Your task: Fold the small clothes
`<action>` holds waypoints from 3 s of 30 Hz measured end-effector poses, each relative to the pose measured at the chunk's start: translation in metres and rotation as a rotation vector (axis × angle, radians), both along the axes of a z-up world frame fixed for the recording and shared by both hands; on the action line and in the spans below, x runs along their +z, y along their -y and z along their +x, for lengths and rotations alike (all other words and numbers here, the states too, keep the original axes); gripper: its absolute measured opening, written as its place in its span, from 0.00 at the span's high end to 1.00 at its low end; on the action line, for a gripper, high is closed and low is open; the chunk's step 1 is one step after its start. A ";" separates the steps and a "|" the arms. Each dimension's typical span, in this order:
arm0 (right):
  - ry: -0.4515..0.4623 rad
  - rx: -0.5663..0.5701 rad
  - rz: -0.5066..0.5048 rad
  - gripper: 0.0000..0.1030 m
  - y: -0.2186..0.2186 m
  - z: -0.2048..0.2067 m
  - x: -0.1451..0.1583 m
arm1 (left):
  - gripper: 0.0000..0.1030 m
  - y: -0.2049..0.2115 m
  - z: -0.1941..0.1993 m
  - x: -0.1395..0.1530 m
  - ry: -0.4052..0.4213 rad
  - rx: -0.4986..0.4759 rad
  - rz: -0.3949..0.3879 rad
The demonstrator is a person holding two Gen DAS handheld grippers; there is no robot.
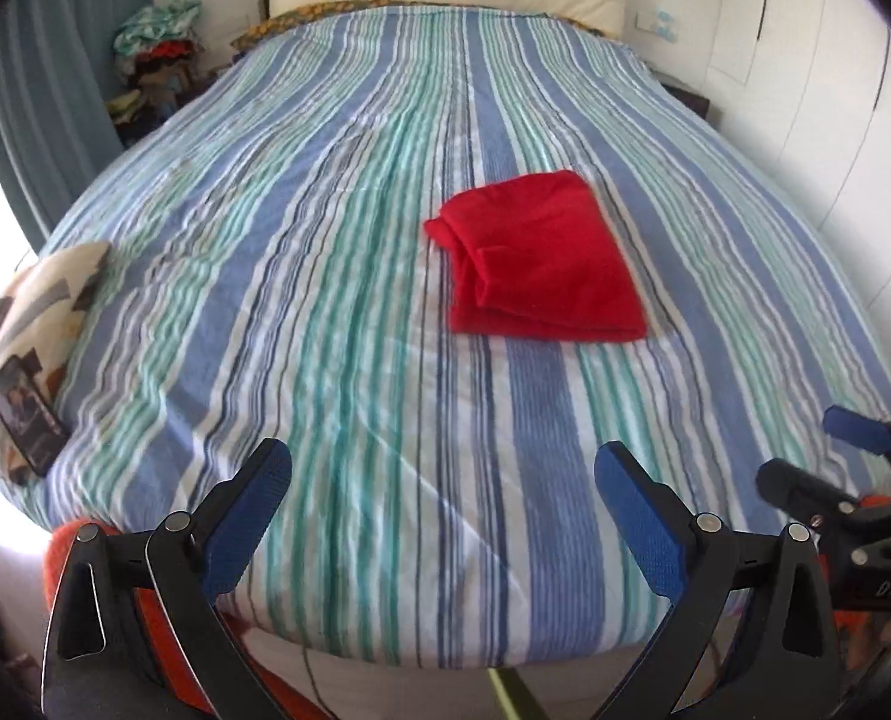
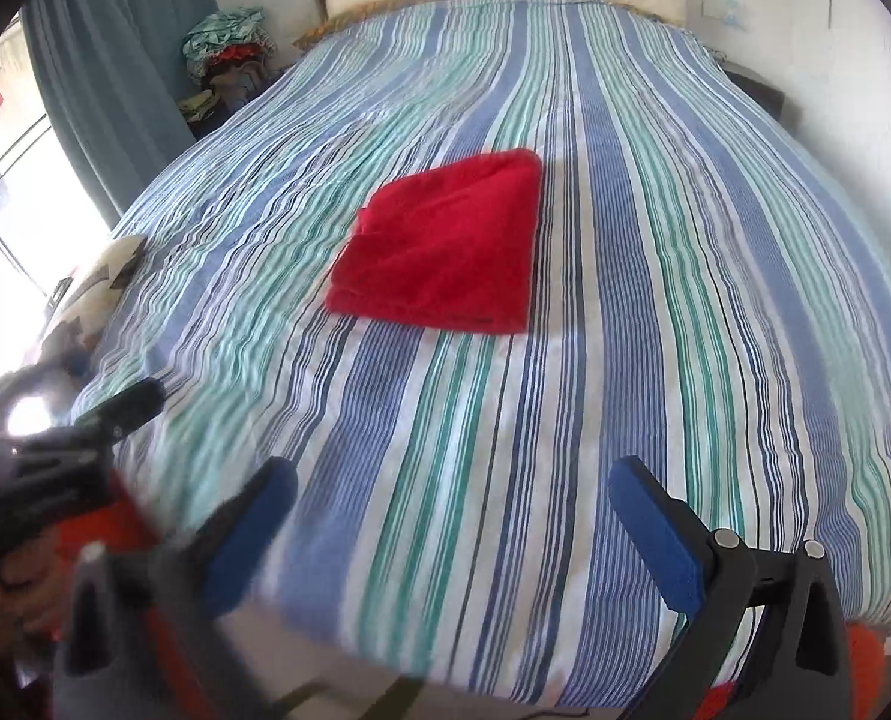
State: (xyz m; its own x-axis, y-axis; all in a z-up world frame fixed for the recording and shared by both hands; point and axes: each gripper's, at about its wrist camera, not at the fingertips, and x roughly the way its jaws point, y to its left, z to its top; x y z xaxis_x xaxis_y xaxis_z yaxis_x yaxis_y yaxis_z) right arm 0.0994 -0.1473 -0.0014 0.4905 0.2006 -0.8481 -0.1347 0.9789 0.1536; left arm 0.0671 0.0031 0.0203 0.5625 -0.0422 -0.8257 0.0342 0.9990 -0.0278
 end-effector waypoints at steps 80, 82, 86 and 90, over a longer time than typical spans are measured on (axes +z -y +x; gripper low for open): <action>0.096 -0.050 -0.221 0.00 -0.030 -0.021 0.086 | 0.01 0.012 -0.006 0.040 -0.006 0.028 0.173; 0.095 -0.053 -0.218 0.00 -0.030 -0.021 0.087 | 0.01 0.013 -0.006 0.040 -0.004 0.028 0.172; 0.094 -0.058 -0.221 0.00 -0.029 -0.021 0.086 | 0.01 0.012 -0.007 0.040 -0.003 0.024 0.172; 0.090 -0.064 -0.221 0.00 -0.027 -0.021 0.085 | 0.01 0.013 -0.008 0.040 -0.005 0.021 0.173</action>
State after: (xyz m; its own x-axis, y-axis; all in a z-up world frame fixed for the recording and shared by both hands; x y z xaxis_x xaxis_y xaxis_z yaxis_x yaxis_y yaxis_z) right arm 0.0781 -0.1199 0.0837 0.5716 -0.0193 -0.8203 -0.0747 0.9944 -0.0754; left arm 0.0594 -0.0104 0.0600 0.5578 0.1123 -0.8224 0.0135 0.9895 0.1442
